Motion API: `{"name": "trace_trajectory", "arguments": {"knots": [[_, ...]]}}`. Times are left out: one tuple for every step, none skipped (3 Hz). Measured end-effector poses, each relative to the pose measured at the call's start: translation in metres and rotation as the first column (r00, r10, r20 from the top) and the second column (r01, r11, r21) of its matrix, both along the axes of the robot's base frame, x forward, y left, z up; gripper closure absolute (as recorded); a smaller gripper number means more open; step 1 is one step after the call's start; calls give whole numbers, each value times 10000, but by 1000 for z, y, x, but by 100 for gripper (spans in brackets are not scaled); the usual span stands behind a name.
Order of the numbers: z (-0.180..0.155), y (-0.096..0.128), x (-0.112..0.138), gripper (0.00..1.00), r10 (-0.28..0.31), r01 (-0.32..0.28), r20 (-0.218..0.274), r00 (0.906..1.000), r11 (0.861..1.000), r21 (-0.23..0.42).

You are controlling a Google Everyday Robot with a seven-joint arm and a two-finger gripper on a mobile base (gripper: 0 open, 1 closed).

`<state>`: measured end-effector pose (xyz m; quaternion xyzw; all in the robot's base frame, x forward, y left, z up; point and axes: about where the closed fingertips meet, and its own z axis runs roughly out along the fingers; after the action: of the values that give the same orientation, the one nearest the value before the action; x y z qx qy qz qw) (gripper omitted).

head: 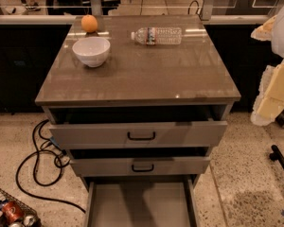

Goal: Place water bottle into bottom drawer

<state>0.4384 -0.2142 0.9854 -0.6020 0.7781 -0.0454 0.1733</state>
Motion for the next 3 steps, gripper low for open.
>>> {"name": "trace_trajectory", "arguments": {"knots": [[0, 0, 0, 0, 0, 0, 2, 10000, 10000, 0], [11, -6, 21, 0, -404, 416, 520, 9978, 9989, -232], [39, -15, 71, 0, -891, 1008, 1811, 9794, 9933, -565]]}}
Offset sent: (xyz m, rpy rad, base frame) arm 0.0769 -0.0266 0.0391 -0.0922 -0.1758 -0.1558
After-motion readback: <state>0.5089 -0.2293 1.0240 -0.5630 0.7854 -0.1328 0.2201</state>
